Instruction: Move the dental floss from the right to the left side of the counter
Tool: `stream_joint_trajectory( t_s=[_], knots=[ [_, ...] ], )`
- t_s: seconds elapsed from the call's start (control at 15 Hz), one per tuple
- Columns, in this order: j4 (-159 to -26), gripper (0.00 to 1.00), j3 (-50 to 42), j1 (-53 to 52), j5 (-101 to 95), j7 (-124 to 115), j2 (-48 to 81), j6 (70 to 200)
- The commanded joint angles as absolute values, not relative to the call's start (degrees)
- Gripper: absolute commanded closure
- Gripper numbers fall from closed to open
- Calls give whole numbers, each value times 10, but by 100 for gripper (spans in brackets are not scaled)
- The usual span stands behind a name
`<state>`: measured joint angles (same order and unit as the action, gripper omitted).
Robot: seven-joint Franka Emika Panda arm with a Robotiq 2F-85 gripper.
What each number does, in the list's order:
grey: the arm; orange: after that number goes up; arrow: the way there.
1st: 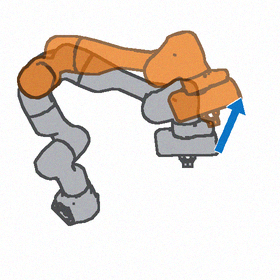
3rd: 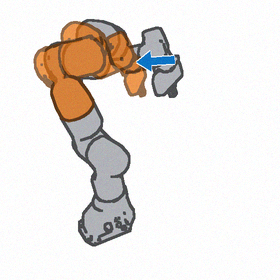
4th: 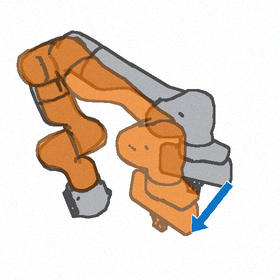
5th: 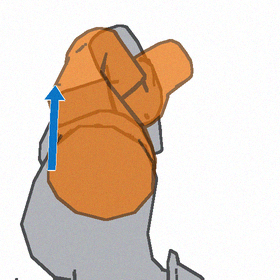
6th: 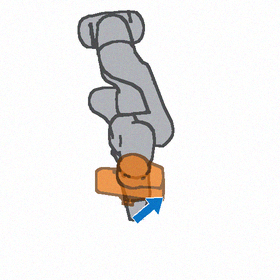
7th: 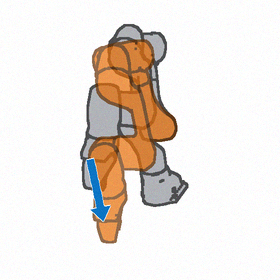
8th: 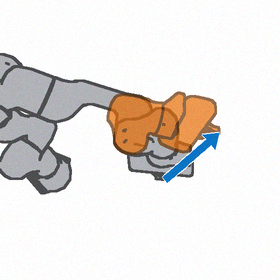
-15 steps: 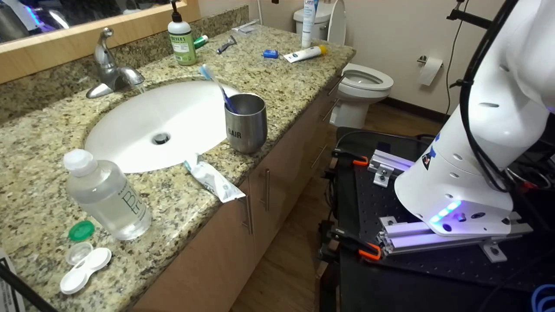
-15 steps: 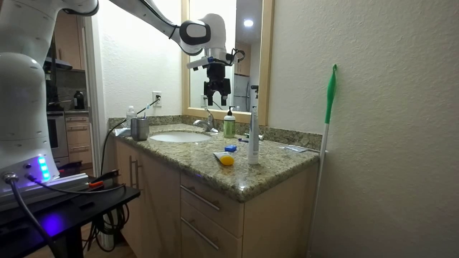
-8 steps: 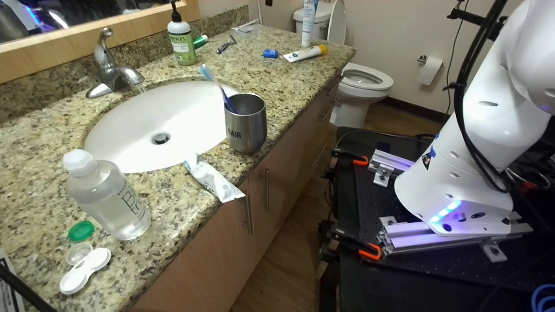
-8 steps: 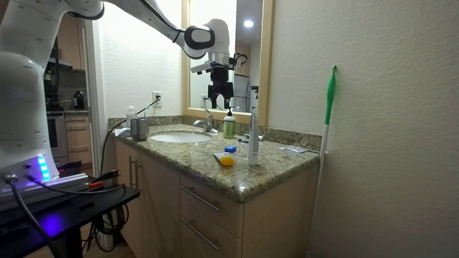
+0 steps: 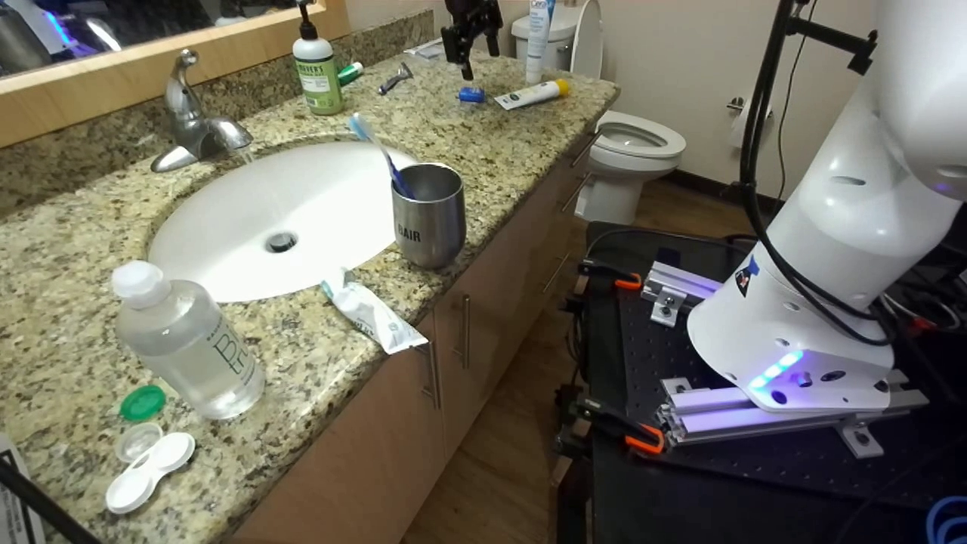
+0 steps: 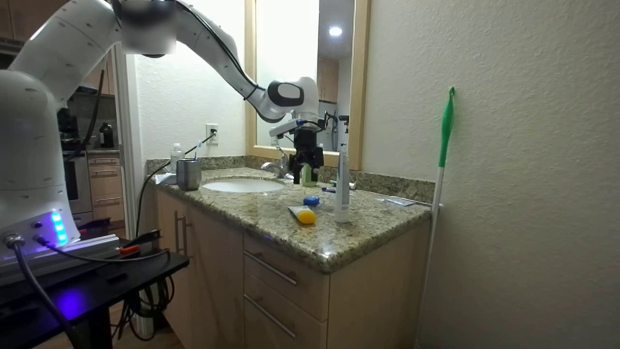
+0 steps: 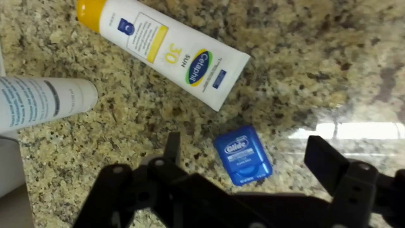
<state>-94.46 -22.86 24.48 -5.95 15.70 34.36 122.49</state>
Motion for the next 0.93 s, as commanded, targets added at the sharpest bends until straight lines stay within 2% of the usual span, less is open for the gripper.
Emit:
stream_joint_trajectory(
  t_s=[0.0, 0.27, 0.67, 0.73, 0.87],
  knots=[
    [-932, 0, -211, 260, -102, 140, 359, 1221],
    [-937, 0, -201, 266, -97, 146, 361, 1229],
    [-1016, 0, -209, 275, -106, 121, 367, 1428],
    [-982, 0, -208, 270, -107, 129, 371, 1379],
    [-999, 0, -210, 274, -106, 124, 375, 1408]
  ],
)
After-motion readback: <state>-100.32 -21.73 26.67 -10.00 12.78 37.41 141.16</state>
